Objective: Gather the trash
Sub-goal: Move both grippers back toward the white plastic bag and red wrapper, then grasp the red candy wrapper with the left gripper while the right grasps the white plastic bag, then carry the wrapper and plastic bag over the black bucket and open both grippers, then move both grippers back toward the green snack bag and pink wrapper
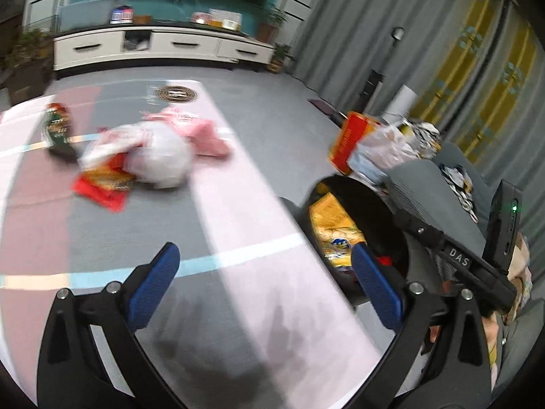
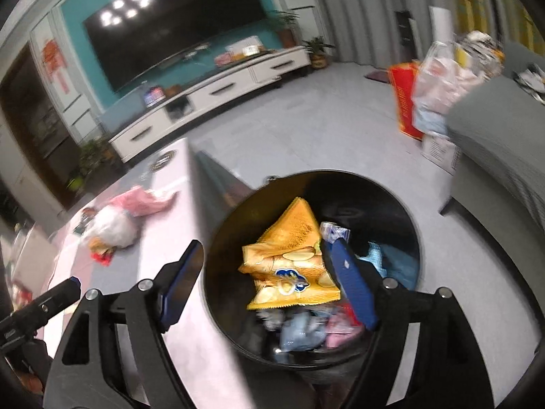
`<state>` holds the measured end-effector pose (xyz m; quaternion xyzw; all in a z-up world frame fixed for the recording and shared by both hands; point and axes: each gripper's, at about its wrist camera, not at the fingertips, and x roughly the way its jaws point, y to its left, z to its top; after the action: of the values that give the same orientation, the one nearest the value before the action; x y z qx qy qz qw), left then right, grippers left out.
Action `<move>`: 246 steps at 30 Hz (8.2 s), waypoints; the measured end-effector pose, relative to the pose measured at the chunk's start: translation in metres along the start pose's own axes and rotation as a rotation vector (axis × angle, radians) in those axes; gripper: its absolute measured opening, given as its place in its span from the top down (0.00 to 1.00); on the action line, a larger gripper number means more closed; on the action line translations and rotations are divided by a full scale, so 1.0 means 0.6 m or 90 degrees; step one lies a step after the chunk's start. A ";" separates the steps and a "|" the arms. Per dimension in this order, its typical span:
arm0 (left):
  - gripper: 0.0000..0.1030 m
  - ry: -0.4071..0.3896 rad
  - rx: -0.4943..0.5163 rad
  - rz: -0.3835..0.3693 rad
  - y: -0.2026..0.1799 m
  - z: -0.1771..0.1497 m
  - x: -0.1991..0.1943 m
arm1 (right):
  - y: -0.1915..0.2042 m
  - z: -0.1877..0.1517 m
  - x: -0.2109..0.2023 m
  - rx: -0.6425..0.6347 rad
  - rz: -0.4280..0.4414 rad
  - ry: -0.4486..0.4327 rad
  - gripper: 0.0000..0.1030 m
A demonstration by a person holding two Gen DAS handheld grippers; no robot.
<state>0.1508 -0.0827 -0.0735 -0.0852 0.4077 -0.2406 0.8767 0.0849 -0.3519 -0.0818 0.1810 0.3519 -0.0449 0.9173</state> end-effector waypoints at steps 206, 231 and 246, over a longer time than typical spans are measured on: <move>0.77 0.123 0.246 0.018 -0.270 -0.017 0.205 | -0.107 -0.008 0.012 0.041 -0.093 0.066 0.77; 0.23 0.042 0.227 -0.008 -0.251 -0.014 0.131 | -0.117 0.010 -0.038 0.099 -0.066 -0.018 0.55; 0.03 -0.014 0.077 0.023 -0.107 0.001 0.049 | -0.013 0.013 -0.012 0.022 -0.035 -0.019 0.18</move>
<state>0.1450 -0.1532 -0.0707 -0.0273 0.3841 -0.2477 0.8890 0.0826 -0.3624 -0.0741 0.1863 0.3424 -0.0789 0.9175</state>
